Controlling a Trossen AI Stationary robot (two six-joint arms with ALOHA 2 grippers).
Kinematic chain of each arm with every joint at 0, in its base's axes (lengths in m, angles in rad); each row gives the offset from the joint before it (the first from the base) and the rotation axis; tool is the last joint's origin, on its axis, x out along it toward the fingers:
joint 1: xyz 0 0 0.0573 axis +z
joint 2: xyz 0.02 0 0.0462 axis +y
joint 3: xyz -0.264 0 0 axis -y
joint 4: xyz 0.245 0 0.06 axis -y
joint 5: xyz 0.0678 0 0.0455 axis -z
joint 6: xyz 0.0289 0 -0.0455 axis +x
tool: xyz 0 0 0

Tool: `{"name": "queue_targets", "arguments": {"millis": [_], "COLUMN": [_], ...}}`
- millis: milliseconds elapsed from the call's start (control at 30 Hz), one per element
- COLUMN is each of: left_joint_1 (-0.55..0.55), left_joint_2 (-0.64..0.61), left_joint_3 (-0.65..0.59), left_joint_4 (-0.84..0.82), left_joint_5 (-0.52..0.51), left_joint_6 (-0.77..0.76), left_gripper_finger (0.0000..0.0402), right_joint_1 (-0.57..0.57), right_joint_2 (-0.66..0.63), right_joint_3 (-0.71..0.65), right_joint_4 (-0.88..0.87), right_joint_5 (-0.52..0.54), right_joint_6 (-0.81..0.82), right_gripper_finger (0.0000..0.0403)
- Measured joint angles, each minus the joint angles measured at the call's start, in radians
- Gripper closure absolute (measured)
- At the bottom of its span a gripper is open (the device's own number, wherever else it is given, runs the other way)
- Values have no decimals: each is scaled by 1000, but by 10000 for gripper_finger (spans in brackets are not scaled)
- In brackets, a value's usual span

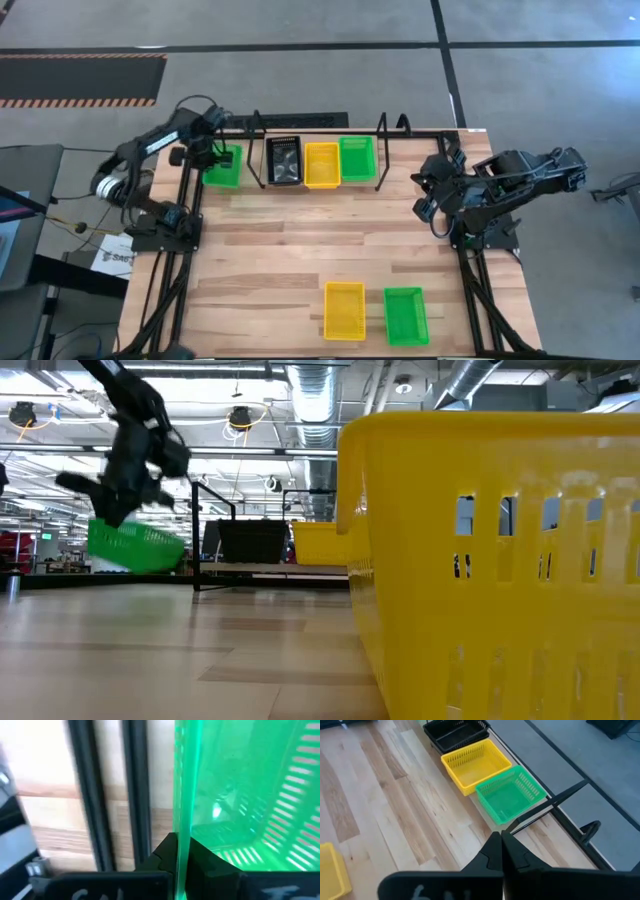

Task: Stack baskets on shelf by color
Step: Stack the top green bin on top of the stacked green bins on the shelf

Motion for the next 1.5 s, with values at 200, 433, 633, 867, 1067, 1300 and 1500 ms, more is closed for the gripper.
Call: {"name": "queue_targets", "arguments": {"millis": [200, 433, 633, 867, 1067, 1300, 1500], "left_joint_1": [-65, -177, -285, -387, -494, -709, -958], "left_joint_2": [-291, -614, -786, -791, -707, -627, -533], "left_joint_3": [73, 153, 171, 171, 171, 170, 170], "left_joint_4": [-25, -26, -26, 87, 185, 76, 97], "left_joint_5": [20, 26, 53, 212, 348, 231, 29], "left_joint_6": [-49, -155, -224, -111, 28, -189, -416], "left_gripper_finger": [401, 401, 401, 401, 401, 401, 401], "right_joint_1": [0, -3, -3, -3, -3, -3, -3], "right_joint_2": [0, 0, 0, 0, 4, 4, 4], "right_joint_3": [0, 0, 0, 0, 0, 0, 0], "right_joint_4": [0, 0, 0, 0, 0, 0, -1], "right_joint_5": [0, 6, 59, 81, 98, 100, 100], "right_joint_6": [1, 21, 98, 218, 265, 289, 258], "right_gripper_finger": [400, 400, 400, 400, 400, 400, 400]}}
